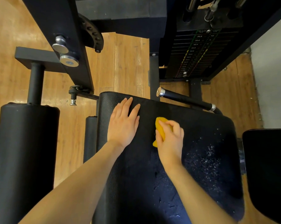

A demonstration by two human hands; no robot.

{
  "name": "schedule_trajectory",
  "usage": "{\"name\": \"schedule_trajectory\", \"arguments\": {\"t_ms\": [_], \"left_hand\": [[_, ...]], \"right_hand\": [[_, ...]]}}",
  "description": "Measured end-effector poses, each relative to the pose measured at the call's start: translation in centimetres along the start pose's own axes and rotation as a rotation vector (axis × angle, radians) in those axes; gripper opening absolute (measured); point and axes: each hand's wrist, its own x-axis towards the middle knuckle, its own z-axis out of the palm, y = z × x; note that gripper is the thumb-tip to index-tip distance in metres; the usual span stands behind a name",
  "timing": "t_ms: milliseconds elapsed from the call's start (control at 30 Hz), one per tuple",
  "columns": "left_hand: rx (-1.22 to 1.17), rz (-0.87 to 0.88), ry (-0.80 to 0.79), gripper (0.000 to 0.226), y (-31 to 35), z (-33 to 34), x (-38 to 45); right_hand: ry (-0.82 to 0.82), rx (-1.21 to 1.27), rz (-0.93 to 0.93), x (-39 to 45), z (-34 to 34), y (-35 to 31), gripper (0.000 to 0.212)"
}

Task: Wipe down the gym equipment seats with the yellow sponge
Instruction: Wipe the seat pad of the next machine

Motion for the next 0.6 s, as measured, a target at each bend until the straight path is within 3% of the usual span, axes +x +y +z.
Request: {"name": "schedule_trajectory", "arguments": {"t_ms": [233,400,600], "left_hand": [[-0.006,-0.007,0.002,0.039,0.0,0.0,0.1],[0.01,-0.003,-0.008,0.039,0.0,0.1,0.1],[0.027,0.004,-0.008,0.039,-0.1,0.1,0.1]], "right_hand": [[0.048,0.117,0.047,-4.5,0.3,1.5,0.037],[0.124,0.121,0.08,1.2,-0.2,-0.1,0.033],[-0.013,0.021,0.116,6.9,-1.1,-1.0,0.038]]}}
